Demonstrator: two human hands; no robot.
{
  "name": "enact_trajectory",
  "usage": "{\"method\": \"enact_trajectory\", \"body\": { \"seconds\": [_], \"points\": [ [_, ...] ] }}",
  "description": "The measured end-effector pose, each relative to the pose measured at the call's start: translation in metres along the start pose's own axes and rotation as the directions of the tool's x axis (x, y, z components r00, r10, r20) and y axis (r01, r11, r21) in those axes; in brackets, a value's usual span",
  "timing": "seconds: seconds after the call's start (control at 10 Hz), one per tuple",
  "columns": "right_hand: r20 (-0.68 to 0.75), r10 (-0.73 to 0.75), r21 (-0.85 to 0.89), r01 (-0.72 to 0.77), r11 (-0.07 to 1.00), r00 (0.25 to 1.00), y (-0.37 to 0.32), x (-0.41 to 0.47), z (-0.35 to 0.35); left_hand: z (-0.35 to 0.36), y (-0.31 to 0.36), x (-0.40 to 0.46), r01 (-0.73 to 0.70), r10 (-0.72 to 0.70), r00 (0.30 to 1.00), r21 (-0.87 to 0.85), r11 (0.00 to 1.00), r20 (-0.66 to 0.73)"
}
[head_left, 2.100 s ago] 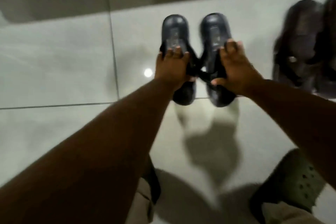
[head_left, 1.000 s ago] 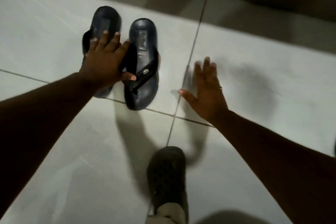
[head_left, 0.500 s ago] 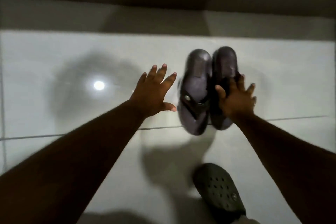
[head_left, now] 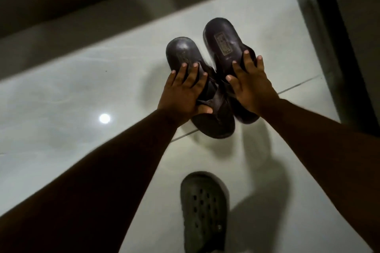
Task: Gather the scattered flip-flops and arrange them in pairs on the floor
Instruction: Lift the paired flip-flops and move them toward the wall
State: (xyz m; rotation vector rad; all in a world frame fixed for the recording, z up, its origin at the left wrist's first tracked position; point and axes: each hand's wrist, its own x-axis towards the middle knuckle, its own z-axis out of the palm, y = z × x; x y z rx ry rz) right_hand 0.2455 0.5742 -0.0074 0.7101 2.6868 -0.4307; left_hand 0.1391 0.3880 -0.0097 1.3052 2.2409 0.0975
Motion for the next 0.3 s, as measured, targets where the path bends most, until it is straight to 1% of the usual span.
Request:
{"method": "enact_trajectory", "body": {
  "seconds": [0.1, 0.2, 0.3],
  "points": [
    [0.0, 0.04, 0.068, -0.04, 0.997, 0.999, 0.026, 0.003, -0.012, -0.005, 0.016, 0.028, -0.01, 0.009, 0.999, 0.024, 1.0, 0.034],
    [-0.021, -0.008, 0.04, 0.009, 0.999, 1.0, 0.024, 0.001, -0.017, -0.015, 0.02, 0.031, -0.035, 0.033, 0.999, 0.066, 0.997, 0.037],
    [-0.065, 0.043, -0.004, -0.043, 0.999, 0.997, 0.01, -0.004, -0.018, -0.025, 0.009, 0.022, 0.022, -0.023, 1.0, 0.059, 0.998, 0.01]
  ]
}}
